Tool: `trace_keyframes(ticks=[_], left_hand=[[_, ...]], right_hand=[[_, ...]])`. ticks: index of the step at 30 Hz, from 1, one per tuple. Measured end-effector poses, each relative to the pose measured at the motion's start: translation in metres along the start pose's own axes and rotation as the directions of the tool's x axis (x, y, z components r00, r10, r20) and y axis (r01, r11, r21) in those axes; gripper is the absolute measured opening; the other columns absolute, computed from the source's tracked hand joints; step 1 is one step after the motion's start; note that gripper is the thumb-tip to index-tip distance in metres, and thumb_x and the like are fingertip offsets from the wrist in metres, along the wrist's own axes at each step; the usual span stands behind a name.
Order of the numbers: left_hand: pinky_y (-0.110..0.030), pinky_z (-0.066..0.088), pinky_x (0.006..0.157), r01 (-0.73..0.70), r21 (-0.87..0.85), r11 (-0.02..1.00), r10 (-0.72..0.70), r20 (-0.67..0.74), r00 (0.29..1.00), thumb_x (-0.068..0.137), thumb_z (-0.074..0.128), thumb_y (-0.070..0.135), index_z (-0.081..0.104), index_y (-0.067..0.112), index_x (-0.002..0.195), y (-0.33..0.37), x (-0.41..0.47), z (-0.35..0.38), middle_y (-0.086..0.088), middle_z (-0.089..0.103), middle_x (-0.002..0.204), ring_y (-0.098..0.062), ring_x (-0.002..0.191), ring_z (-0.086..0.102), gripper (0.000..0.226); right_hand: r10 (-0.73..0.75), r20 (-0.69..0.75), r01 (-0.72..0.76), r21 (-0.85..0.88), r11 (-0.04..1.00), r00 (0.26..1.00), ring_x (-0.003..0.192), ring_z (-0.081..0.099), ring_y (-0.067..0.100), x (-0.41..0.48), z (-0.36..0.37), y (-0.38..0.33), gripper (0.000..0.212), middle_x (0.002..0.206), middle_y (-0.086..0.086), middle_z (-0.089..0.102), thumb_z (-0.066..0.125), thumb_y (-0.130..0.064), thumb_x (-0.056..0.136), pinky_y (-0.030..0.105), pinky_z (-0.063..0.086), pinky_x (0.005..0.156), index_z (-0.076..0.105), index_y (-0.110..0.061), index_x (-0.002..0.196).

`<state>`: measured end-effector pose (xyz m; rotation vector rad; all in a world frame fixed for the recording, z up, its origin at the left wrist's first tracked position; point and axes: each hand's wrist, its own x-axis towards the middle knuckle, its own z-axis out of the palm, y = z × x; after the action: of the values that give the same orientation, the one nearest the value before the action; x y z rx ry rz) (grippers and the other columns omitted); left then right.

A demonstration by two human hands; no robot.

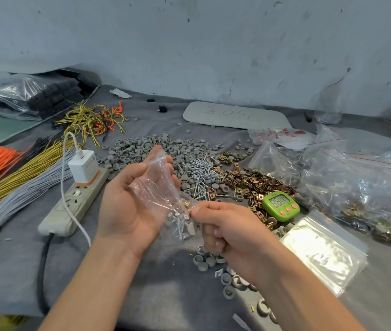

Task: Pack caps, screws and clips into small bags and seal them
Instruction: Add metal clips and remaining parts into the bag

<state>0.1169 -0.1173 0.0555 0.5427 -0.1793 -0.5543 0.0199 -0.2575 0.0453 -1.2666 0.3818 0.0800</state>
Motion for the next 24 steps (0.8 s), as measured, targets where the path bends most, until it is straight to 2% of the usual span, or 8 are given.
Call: trace_keyframes(ticks=[4, 6, 9, 12, 14, 16, 20, 24], left_hand=[[-0.043, 0.054, 0.096, 0.106, 0.156, 0.982, -0.104, -0.02, 0.994, 0.083, 0.066, 0.026, 0.063, 0.0, 0.129, 0.0, 0.001, -0.003, -0.015, 0.072, 0.122, -0.024, 0.11, 0.071, 0.053], [-0.045, 0.059, 0.09, 0.156, 0.221, 0.963, -0.154, -0.025, 0.988, 0.08, 0.074, 0.023, 0.063, 0.0, 0.126, -0.003, 0.001, -0.004, -0.018, 0.072, 0.123, -0.028, 0.113, 0.071, 0.053], [-0.033, 0.062, 0.069, 0.13, 0.298, 0.946, -0.106, -0.095, 0.99, 0.073, 0.075, 0.004, 0.071, 0.005, 0.101, -0.008, 0.004, -0.007, -0.008, 0.074, 0.091, -0.019, 0.086, 0.073, 0.028], [-0.024, 0.057, 0.055, -0.012, 0.442, 0.897, 0.108, -0.192, 0.975, 0.069, 0.07, 0.001, 0.071, 0.008, 0.099, -0.01, 0.008, -0.006, -0.004, 0.073, 0.076, -0.013, 0.068, 0.071, 0.031], [-0.027, 0.059, 0.058, -0.117, 0.617, 0.778, 0.267, -0.156, 0.951, 0.076, 0.071, -0.007, 0.068, 0.017, 0.117, -0.011, 0.008, -0.005, -0.002, 0.077, 0.086, -0.012, 0.073, 0.073, 0.048], [-0.021, 0.058, 0.06, -0.154, 0.765, 0.625, 0.343, -0.091, 0.935, 0.082, 0.073, -0.01, 0.062, 0.031, 0.129, -0.014, 0.006, -0.007, 0.008, 0.078, 0.096, -0.009, 0.08, 0.076, 0.063], [-0.03, 0.058, 0.068, -0.169, 0.968, 0.186, 0.362, 0.092, 0.928, 0.082, 0.081, 0.002, 0.05, 0.047, 0.136, -0.025, 0.003, -0.014, 0.02, 0.075, 0.09, -0.005, 0.076, 0.072, 0.077], [-0.02, 0.049, 0.077, -0.153, 0.987, -0.048, 0.302, 0.16, 0.94, 0.08, 0.082, 0.006, 0.044, 0.056, 0.137, -0.033, 0.002, -0.012, 0.015, 0.071, 0.089, 0.002, 0.088, 0.066, 0.086]], right_hand=[[-0.004, -0.031, 0.007, 0.086, 0.996, 1.0, 0.052, 0.018, 0.015, 0.003, -0.003, 0.003, 0.033, 0.056, -0.001, 0.027, 0.063, -0.01, 0.1, 0.03, 0.013, 0.054, 0.072, -0.016, 0.069], [0.024, -0.052, -0.019, 0.103, 0.995, 0.998, 0.052, 0.019, 0.015, 0.007, -0.006, 0.005, 0.028, 0.057, 0.0, 0.028, 0.063, -0.012, 0.1, 0.029, 0.014, 0.053, 0.07, -0.015, 0.073], [0.065, -0.076, -0.056, 0.115, 0.992, 0.995, 0.051, 0.034, 0.014, 0.009, -0.011, 0.002, 0.011, 0.063, 0.004, 0.047, 0.067, -0.01, 0.092, 0.027, 0.025, 0.05, 0.077, -0.006, 0.094], [0.059, -0.115, -0.02, 0.31, 0.951, 0.992, 0.07, 0.061, 0.017, 0.011, -0.024, -0.004, 0.05, 0.098, 0.017, 0.068, 0.047, 0.017, 0.07, 0.024, 0.047, 0.055, 0.071, 0.005, 0.112], [0.046, -0.075, -0.007, 0.46, 0.888, 0.996, 0.098, 0.07, 0.029, 0.011, -0.031, -0.007, 0.066, 0.117, 0.024, 0.07, 0.03, 0.025, 0.066, 0.029, 0.059, 0.064, 0.064, 0.008, 0.12], [0.011, -0.013, -0.002, 0.551, 0.834, 1.0, 0.111, 0.069, 0.04, 0.01, -0.033, -0.01, 0.072, 0.12, 0.028, 0.071, 0.027, 0.028, 0.064, 0.039, 0.065, 0.076, 0.062, 0.009, 0.124], [-0.072, 0.049, 0.034, 0.546, 0.837, 0.996, 0.104, 0.075, 0.04, 0.0, -0.03, -0.014, 0.046, 0.118, 0.031, 0.071, 0.041, 0.026, 0.082, 0.041, 0.065, 0.08, 0.062, 0.01, 0.12], [-0.174, -0.124, 0.206, 0.326, 0.923, 0.977, 0.084, 0.078, 0.031, -0.004, -0.023, -0.013, 0.024, 0.103, 0.025, 0.077, 0.048, 0.016, 0.098, 0.031, 0.063, 0.066, 0.059, 0.004, 0.115]])
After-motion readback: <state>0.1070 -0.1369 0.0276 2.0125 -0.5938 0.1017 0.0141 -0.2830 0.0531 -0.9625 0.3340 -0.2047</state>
